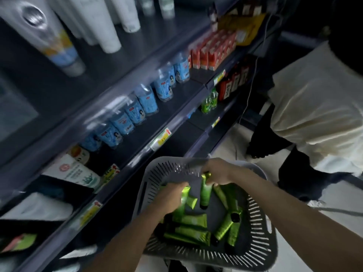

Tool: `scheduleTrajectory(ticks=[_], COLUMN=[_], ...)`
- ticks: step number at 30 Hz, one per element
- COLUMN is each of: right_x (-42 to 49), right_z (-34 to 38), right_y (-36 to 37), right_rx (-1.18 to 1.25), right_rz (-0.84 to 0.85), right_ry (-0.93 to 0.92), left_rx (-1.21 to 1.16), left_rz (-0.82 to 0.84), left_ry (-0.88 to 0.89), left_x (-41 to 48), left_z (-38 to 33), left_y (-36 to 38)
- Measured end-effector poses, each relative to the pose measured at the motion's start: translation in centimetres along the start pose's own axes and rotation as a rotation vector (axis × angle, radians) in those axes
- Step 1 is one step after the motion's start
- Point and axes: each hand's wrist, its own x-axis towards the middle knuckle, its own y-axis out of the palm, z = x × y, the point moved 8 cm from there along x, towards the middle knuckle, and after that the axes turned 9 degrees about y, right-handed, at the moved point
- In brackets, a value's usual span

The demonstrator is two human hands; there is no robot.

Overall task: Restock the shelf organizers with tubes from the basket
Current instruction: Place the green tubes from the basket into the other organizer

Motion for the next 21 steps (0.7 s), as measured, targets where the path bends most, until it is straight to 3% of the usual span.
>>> scheduleTrajectory(ticks=[4, 12, 21], right_x=[-2.9, -9.4, -15.2], right_z=[5.8, 18.9, 34.0], right_y=[-7.4, -22.5, -30.0], right_rx=[-0.003, 0.138, 0.127], right_rz=[-0.078, -0.303, -0.451], right_ry=[-0.103, -0.333, -0.617], left_rx=[-0.039, 0.077, 0.268], left_rz=[-0.141, -0.635, -0.989], left_ry=[0.006, 0.082, -0.019], left_x=[-2.7, -12.4, -27.0], left_z=[-0.7, -4.8, -3.8], left_y=[-8.6, -29.2, -42.5])
